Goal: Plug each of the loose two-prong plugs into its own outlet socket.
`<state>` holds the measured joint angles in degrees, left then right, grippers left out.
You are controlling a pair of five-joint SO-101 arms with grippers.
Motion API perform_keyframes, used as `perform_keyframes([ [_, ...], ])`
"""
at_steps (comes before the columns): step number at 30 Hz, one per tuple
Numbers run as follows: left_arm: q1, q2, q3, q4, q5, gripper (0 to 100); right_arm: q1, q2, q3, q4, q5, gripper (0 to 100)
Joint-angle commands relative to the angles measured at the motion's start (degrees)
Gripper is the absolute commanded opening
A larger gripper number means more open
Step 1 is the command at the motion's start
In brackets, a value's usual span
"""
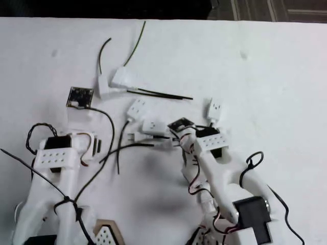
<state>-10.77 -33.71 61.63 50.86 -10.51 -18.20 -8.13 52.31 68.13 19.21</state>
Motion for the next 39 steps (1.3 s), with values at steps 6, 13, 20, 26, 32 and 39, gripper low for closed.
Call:
perform_keyframes([
  [6, -0.6, -1.9, -0.3, -1.0, -1.3, 15, -0.8, -5.5, -4.8, 5.6, 0.2, 1.7],
  [13, -0.6, -1.9, -0.3, -1.0, -1.4, 15, 2.4, -22.0, -13.7, 15.8, 0.6, 1.6],
  [20, -0.6, -1.9, -0.3, -1.0, -1.4, 15, 2.9, -31.5, -25.1, 24.5, 0.6, 1.6],
  [26, -0.5, -1.9, -0.3, -1.0, -1.4, 15, 2.9, -34.1, -34.0, 28.8, 0.6, 1.6],
  [32, -0.5, -1.9, -0.3, -1.0, -1.4, 15, 2.8, -33.8, -35.4, 28.7, 0.4, 1.6],
  [39, -0.5, -1.9, -0.3, -1.0, -1.4, 15, -1.9, -33.8, -18.5, 26.8, 0.6, 5.1],
])
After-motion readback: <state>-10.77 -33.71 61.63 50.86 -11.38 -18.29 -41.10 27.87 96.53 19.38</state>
